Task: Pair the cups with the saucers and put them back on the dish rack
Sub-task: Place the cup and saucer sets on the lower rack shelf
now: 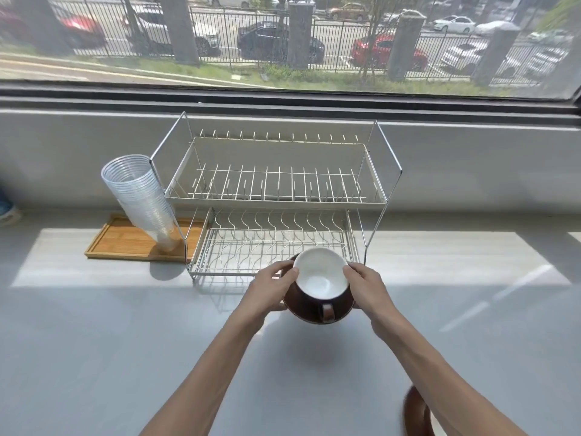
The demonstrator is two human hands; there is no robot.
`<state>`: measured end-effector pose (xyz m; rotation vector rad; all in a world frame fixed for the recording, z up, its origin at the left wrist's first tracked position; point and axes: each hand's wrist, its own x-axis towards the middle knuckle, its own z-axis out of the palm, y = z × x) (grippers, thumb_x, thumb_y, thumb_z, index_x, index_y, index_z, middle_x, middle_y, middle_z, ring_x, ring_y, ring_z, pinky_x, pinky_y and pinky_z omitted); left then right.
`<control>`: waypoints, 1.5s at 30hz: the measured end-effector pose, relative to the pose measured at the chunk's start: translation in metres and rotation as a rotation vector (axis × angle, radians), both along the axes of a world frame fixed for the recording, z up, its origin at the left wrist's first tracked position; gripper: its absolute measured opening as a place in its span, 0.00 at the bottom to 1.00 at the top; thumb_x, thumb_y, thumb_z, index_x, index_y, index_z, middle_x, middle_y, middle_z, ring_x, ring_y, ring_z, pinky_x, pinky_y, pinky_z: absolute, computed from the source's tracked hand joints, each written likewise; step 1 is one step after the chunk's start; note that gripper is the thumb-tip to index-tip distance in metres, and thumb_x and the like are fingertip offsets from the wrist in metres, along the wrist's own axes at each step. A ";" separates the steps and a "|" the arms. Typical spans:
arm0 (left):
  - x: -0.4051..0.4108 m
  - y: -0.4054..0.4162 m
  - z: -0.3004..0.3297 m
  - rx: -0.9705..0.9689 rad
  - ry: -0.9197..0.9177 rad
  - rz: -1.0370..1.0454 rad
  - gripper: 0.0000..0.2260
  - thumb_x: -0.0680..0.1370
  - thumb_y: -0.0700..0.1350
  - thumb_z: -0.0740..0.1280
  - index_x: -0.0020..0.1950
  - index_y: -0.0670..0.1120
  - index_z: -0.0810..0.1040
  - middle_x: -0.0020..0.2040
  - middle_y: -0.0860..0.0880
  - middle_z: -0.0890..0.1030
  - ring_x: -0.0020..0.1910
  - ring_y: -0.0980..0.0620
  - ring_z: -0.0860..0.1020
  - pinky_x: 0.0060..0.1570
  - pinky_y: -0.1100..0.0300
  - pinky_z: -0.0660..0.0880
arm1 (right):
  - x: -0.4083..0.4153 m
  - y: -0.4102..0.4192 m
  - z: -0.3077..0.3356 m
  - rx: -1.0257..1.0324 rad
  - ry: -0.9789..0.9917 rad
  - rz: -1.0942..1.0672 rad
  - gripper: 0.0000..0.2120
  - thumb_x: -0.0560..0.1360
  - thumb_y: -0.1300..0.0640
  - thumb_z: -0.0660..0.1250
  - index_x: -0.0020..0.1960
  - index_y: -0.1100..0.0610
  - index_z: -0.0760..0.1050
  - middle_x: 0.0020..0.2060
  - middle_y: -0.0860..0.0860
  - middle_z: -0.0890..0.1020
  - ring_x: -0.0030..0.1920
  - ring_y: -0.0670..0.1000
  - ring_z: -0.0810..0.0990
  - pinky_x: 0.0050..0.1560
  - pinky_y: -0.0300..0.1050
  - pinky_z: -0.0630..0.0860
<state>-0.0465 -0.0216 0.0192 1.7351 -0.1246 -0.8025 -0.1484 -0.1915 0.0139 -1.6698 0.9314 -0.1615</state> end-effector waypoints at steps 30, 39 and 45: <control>0.120 -0.109 -0.036 0.173 -0.067 0.097 0.19 0.77 0.52 0.70 0.62 0.41 0.75 0.63 0.38 0.76 0.61 0.41 0.79 0.49 0.46 0.84 | 0.134 -0.081 -0.045 -0.195 0.049 -0.039 0.16 0.80 0.57 0.54 0.33 0.52 0.60 0.32 0.48 0.64 0.41 0.53 0.66 0.32 0.47 0.57; 0.122 -0.109 -0.038 0.176 -0.072 0.044 0.13 0.80 0.51 0.67 0.57 0.43 0.80 0.46 0.43 0.79 0.45 0.46 0.78 0.52 0.43 0.83 | 0.129 -0.080 -0.047 -0.176 0.034 -0.016 0.13 0.81 0.54 0.54 0.39 0.52 0.66 0.40 0.50 0.70 0.45 0.53 0.68 0.45 0.46 0.64; 0.115 -0.105 -0.030 0.203 -0.107 -0.040 0.17 0.82 0.51 0.63 0.67 0.45 0.75 0.50 0.45 0.81 0.44 0.50 0.77 0.47 0.53 0.78 | 0.126 -0.073 -0.036 -0.200 0.103 0.027 0.11 0.82 0.51 0.51 0.47 0.55 0.69 0.46 0.53 0.74 0.49 0.55 0.71 0.52 0.51 0.68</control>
